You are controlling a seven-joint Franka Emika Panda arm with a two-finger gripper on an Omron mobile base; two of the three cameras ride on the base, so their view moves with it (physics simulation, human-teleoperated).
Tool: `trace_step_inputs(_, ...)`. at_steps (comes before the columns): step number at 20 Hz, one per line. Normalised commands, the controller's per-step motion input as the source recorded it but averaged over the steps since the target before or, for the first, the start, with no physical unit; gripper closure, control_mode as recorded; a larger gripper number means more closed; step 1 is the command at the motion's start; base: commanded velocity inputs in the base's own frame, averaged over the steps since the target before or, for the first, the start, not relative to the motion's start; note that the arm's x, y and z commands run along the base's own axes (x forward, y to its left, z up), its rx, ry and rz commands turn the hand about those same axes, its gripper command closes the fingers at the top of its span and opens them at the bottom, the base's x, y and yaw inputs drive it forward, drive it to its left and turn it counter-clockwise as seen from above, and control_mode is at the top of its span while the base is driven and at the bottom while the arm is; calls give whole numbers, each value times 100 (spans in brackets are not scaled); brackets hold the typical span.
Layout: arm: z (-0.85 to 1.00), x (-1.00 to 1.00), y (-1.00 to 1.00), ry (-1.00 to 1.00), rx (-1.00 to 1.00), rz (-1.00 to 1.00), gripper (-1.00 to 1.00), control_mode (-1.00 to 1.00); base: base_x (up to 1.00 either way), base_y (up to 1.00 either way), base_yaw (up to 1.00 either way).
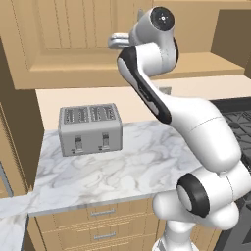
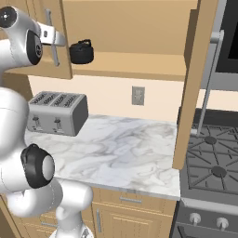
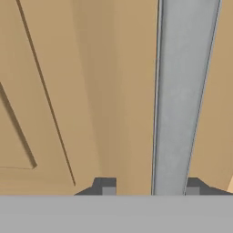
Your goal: Open the cabinet, pick the kettle from the cabinet, and place it in the sink.
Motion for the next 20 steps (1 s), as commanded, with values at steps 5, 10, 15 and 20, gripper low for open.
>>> trace_step_inputs(5,0,-44,45,0,0,0,100,-100,0,0,0)
trace_step_inputs(10,0,-47,42,0,0,0,100,-100,0,0,0)
trace_step_inputs(15,0,-50,37,-3,0,0,100,-100,0,0,0)
trace_step_inputs(20,0,-52,34,-7,0,0,100,-100,0,0,0)
